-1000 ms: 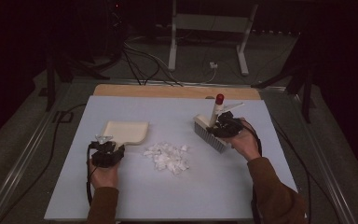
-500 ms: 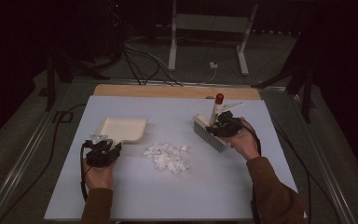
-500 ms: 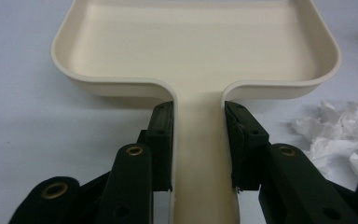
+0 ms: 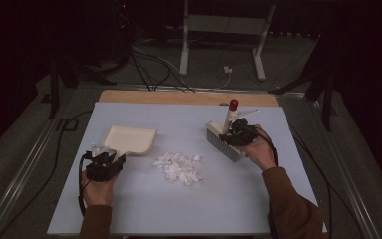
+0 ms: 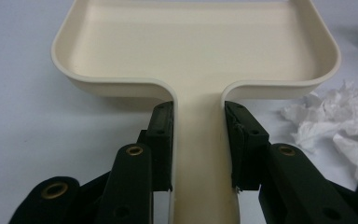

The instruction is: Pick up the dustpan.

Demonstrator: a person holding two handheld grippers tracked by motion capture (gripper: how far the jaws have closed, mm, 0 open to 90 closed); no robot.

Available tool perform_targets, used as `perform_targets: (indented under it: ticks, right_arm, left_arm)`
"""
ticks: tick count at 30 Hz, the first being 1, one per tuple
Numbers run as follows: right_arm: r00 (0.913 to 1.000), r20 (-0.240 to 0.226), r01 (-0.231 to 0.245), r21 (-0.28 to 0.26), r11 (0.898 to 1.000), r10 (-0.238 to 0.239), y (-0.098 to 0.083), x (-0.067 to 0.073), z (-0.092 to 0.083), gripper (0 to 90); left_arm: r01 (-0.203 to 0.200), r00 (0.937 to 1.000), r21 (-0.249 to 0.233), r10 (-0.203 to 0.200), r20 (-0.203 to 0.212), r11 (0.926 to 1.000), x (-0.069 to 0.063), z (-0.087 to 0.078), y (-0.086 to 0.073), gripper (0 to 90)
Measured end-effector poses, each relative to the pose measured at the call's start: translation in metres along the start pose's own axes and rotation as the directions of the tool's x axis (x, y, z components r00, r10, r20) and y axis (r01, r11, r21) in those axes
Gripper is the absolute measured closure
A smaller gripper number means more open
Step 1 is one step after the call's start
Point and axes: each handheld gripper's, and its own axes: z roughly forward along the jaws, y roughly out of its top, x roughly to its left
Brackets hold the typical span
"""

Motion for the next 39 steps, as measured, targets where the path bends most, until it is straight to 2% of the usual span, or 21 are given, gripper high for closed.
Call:
perform_targets:
  ticks: [10,19,24,30,37,39]
  right_arm:
    - [0.9997,0.005,0.025,0.002,1.000,-0.025,0.001,0.004,0.000,67.2]
    - [0.9996,0.009,0.028,0.005,1.000,-0.028,0.001,0.005,0.000,67.2]
    - [0.9996,0.007,0.027,0.003,1.000,-0.027,0.001,0.005,0.000,67.2]
    - [0.9996,0.004,0.027,0.004,1.000,-0.027,0.001,0.005,0.000,67.2]
    - [0.9997,0.003,0.024,0.004,1.000,-0.024,0.001,0.004,0.000,67.2]
    - [0.9997,0.003,0.024,0.004,1.000,-0.024,0.001,0.004,0.000,67.2]
  left_arm:
    - [-0.011,0.9998,0.003,0.011,0.018,0.9999,0.015,-0.013,0.000,67.0]
    - [-0.050,0.9975,0.003,0.050,0.050,0.9987,0.026,-0.022,0.003,67.0]
    - [-0.089,0.9941,0.013,0.088,0.064,0.9960,0.030,-0.026,0.006,66.9]
    - [-0.138,0.9870,0.025,0.135,0.088,0.9902,0.034,-0.029,0.009,66.9]
    - [-0.206,0.9735,0.039,0.201,0.110,0.9778,0.036,-0.031,0.012,66.9]
    - [-0.225,0.9679,0.040,0.219,0.123,0.9734,0.036,-0.031,0.012,66.9]
